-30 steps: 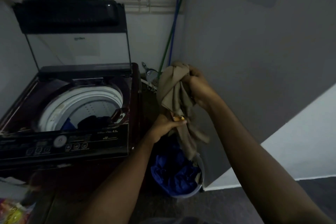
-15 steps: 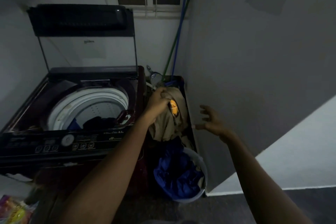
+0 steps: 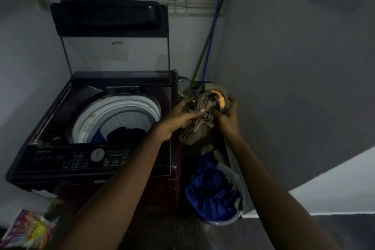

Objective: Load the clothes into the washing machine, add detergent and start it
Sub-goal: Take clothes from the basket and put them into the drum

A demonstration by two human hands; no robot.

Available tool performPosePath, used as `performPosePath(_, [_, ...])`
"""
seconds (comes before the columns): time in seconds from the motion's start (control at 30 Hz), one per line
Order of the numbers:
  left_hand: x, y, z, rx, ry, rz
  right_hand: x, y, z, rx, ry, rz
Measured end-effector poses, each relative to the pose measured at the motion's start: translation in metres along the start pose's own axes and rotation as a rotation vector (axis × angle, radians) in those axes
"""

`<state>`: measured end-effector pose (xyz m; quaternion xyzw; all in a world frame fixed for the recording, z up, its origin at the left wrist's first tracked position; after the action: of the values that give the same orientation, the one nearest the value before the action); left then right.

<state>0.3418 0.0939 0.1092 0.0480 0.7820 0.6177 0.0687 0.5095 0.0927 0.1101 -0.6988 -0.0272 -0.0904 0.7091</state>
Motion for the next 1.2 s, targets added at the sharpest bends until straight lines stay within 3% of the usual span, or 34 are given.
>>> performPosePath(0.07, [0.012,-0.009,-0.003,0.119,-0.081,-0.109,-0.014,-0.002,0.005,-0.025,-0.006,0.075])
performPosePath(0.13, [0.020,-0.013,-0.002,0.131,-0.109,-0.310,-0.029,-0.002,0.007,-0.051,-0.045,0.142])
performPosePath(0.23, [0.036,-0.014,0.004,0.063,0.016,-0.408,-0.043,0.005,0.011,-0.103,-0.092,0.144])
performPosePath(0.33, [0.052,-0.012,0.008,0.014,0.158,-0.290,-0.047,0.010,0.018,-0.122,-0.123,0.105])
performPosePath(0.53, [0.074,-0.004,0.014,-0.101,0.218,-0.035,-0.069,0.005,0.035,-0.029,-0.230,0.030])
performPosePath(0.9, [0.164,-0.003,0.008,-0.192,0.487,0.311,-0.155,0.012,0.062,-0.092,-0.332,-0.133])
performPosePath(1.1, [0.236,-0.008,0.026,-0.165,0.445,0.559,-0.221,0.017,0.069,-0.134,-0.367,-0.160])
performPosePath(1.2, [0.266,-0.015,0.039,-0.141,0.382,0.575,-0.252,0.030,0.076,-0.167,-0.326,-0.222])
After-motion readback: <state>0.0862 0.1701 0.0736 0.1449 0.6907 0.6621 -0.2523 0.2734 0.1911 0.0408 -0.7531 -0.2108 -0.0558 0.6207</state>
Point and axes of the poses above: each hand's wrist, its own z-axis towards the middle knuckle, its own x-axis out of the back of the hand, y = z × x, the point moved 3 cm from there along z, towards the middle knuckle, and after that the axes turned 9 degrees about -z, right-handed, at the moved point
